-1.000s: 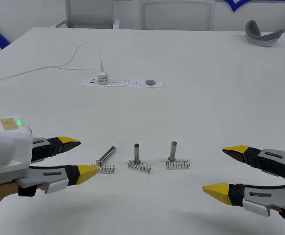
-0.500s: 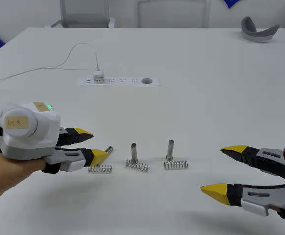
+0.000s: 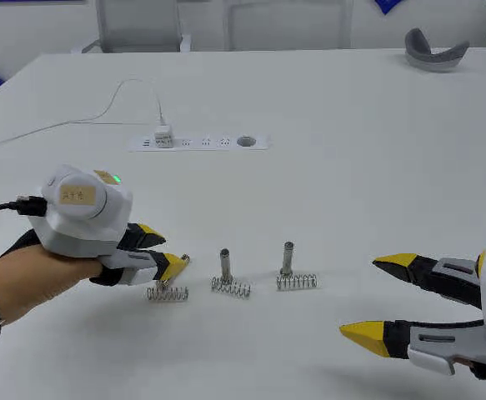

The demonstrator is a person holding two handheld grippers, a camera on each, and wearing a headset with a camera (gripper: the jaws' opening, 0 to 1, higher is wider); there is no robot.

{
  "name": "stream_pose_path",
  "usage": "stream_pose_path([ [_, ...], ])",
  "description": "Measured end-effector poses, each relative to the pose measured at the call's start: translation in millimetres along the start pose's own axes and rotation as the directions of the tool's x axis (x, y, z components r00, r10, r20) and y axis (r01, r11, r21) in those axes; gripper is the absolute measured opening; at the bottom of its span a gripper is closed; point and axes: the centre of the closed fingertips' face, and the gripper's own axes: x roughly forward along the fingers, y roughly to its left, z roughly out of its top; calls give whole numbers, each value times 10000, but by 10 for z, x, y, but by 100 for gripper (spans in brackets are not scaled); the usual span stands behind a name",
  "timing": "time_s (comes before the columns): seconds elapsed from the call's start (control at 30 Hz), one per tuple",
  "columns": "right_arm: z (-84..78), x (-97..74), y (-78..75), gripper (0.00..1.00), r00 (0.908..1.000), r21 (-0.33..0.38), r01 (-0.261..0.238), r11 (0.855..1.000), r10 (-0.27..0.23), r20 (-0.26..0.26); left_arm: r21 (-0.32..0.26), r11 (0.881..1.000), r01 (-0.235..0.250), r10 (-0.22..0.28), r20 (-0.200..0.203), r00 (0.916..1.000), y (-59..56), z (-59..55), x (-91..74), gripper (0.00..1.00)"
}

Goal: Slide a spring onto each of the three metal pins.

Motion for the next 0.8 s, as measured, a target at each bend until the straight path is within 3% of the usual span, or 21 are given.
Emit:
stream_pose_path([
  [0.5, -77, -34, -24, 60, 9999, 124, 140, 9998, -139, -99, -415, 9990, -145, 107, -895, 9959, -35, -83, 171, 20],
  [0.8, -88, -38, -28, 59, 9998, 109, 191, 9998, -190, -106, -515, 9983, -283, 218, -1219, 9923, -23, -100, 208, 17],
])
